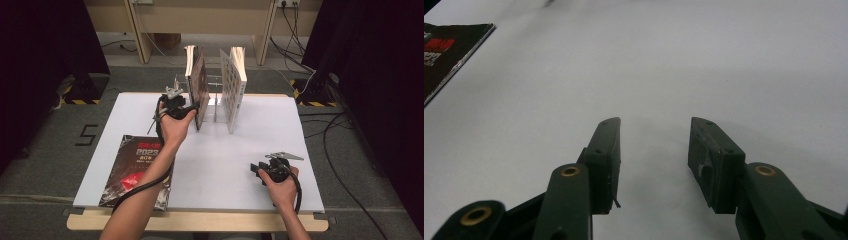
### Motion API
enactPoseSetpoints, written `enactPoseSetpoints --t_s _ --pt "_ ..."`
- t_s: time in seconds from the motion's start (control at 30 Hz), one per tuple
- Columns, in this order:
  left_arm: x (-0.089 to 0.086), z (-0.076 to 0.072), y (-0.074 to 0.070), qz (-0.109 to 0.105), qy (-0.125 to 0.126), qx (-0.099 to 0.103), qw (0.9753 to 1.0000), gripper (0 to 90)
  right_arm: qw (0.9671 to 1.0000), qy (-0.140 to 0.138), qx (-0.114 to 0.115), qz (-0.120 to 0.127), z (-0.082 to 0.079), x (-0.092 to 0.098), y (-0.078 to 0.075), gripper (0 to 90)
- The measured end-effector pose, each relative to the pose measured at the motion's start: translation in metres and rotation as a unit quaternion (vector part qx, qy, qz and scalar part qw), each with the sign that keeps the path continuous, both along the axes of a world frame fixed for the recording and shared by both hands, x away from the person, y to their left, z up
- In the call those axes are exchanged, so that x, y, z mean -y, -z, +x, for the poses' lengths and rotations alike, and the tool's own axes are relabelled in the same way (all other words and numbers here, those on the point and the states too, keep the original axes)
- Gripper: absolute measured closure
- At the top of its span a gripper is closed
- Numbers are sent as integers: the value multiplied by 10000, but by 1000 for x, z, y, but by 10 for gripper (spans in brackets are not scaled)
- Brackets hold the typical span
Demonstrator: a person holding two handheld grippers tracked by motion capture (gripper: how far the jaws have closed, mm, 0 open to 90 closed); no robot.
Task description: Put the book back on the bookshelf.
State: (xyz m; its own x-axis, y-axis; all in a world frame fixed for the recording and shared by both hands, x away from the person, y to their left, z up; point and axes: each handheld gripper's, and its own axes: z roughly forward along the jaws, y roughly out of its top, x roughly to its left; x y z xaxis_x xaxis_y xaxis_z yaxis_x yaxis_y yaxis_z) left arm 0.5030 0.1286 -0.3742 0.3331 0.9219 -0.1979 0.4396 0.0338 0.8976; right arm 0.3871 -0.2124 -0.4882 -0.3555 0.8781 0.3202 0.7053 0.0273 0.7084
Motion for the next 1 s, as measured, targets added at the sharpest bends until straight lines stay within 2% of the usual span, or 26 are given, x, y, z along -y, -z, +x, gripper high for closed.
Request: enactPoseSetpoints --t_s 0.23,0.3,0.5,0.63,0.73,0.83,0.93,1.0 --pt "-13 -13 4 10 223 -276 9994 402 10000 21 -10 6 0 0 -1 568" --pt "-19 -17 7 70 234 -335 9991 404 10000 20 -5 11 -1 -1 -1 568" --pt "-35 -31 18 6 247 -569 9981 406 10000 9 19 -14 0 -2 -1 568" --pt "-50 -40 26 0 338 -757 9966 428 10000 22 21 -1 -1 -2 -2 568" --pt "-67 -44 32 -30 258 -865 9959 451 10000 24 23 -1 -1 -2 -2 568" --pt "-85 -48 37 122 154 -960 9952 490 10000 5 34 -23 -1 -2 -2 568" --pt "-101 -52 43 334 -3 -1138 9929 552 10000 1 27 -39 0 -3 -2 568" --pt "-109 -54 47 396 -54 -1249 9914 582 10000 27 -1 -14 -1 -4 -2 568"
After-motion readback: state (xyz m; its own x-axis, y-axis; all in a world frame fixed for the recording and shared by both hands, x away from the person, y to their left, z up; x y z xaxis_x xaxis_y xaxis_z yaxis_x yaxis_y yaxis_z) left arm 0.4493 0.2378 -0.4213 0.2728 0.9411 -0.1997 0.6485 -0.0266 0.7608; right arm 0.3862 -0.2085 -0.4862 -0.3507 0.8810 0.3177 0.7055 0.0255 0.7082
